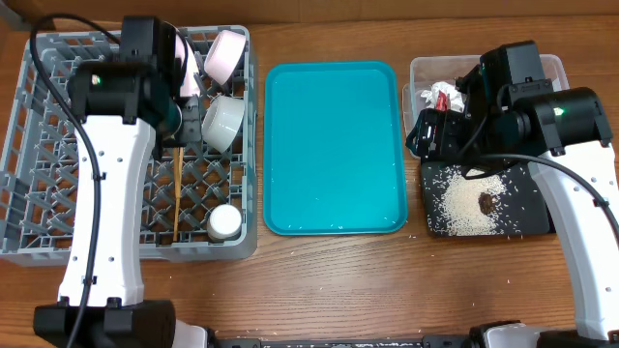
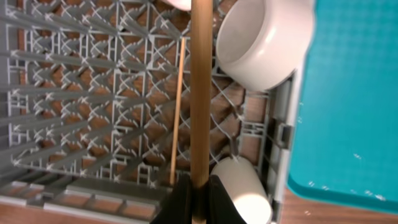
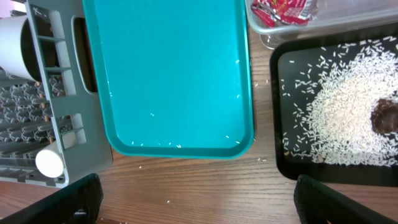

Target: Sort waste into correct bins and load items into the dishwasher

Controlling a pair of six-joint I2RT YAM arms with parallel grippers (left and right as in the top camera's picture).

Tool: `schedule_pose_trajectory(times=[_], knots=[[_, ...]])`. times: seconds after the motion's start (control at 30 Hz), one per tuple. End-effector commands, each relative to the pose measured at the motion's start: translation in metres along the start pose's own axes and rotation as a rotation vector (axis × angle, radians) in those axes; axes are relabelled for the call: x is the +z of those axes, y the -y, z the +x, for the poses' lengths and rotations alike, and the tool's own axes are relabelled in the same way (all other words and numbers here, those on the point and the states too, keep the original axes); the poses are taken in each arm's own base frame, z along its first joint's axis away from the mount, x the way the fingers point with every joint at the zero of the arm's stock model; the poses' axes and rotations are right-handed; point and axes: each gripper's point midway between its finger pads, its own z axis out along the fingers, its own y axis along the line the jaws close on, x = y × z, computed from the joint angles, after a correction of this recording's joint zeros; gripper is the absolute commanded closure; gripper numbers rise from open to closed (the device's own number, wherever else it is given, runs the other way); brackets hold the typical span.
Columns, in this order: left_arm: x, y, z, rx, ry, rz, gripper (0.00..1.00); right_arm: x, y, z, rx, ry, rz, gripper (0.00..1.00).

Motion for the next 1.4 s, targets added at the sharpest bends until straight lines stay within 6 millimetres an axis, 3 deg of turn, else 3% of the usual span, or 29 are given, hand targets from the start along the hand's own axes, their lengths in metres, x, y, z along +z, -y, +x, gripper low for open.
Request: schedule_pose_trajectory(times=[0.0,0.2,0.33,0.37,0.4,0.47,0.53,0.7,0.8,0.83,0.97,1.07,1.1,1.13,1.17,1.37], knots=[[0.028,-0.020,0.013,0.064,-0.028,-0.046,0.96,0.000,0.001,0.000,-0.005,0.001,0.006,0.00],[0.110,-0.036,0.039,0.076,-0.086,0.004,0.96,0.000,0.001,0.000,-0.005,0.002,0.006,0.00],[0.133,-0.030,0.041,0.095,-0.055,0.093,0.96,0.000,0.001,0.000,-0.002,0.002,0.006,0.00],[0.134,-0.029,0.041,0.095,-0.051,0.100,0.93,0.000,0.001,0.000,-0.002,0.001,0.006,0.00],[0.135,-0.030,0.040,0.092,-0.046,0.099,0.83,0.000,0.000,0.000,-0.002,0.001,0.006,0.00],[0.135,-0.029,0.037,0.078,-0.033,0.099,0.51,0.000,0.000,0.000,-0.001,0.002,0.006,0.00],[0.135,-0.028,0.036,0.067,-0.031,0.101,0.38,0.000,0.000,0.000,-0.002,0.001,0.006,0.00],[0.132,-0.024,0.033,0.017,-0.024,0.128,0.36,0.000,0.000,0.000,-0.002,0.002,0.005,0.00],[0.114,-0.013,0.021,-0.012,-0.001,0.202,0.38,-0.001,-0.001,0.000,-0.003,0.002,0.000,0.00],[0.098,-0.009,0.011,-0.026,0.022,0.237,0.39,-0.003,-0.001,-0.001,-0.007,0.007,0.000,0.00],[0.040,-0.003,-0.013,-0.034,0.090,0.311,0.35,-0.031,-0.009,-0.009,-0.031,0.094,-0.008,0.00],[0.011,0.001,-0.016,-0.031,0.099,0.353,0.30,-0.073,-0.014,-0.017,-0.056,0.225,0.003,0.00],[0.007,0.001,-0.014,-0.033,0.093,0.354,0.30,-0.090,-0.015,-0.019,-0.063,0.274,0.012,0.00],[0.006,0.001,-0.010,-0.037,0.076,0.355,0.19,-0.107,-0.014,-0.018,-0.067,0.321,0.027,0.00],[0.006,0.001,-0.008,-0.038,0.068,0.354,0.00,-0.122,-0.012,-0.016,-0.069,0.358,0.042,0.00],[0.009,0.000,-0.005,-0.039,0.052,0.347,0.00,-0.198,0.005,0.028,-0.066,0.509,0.113,0.00]])
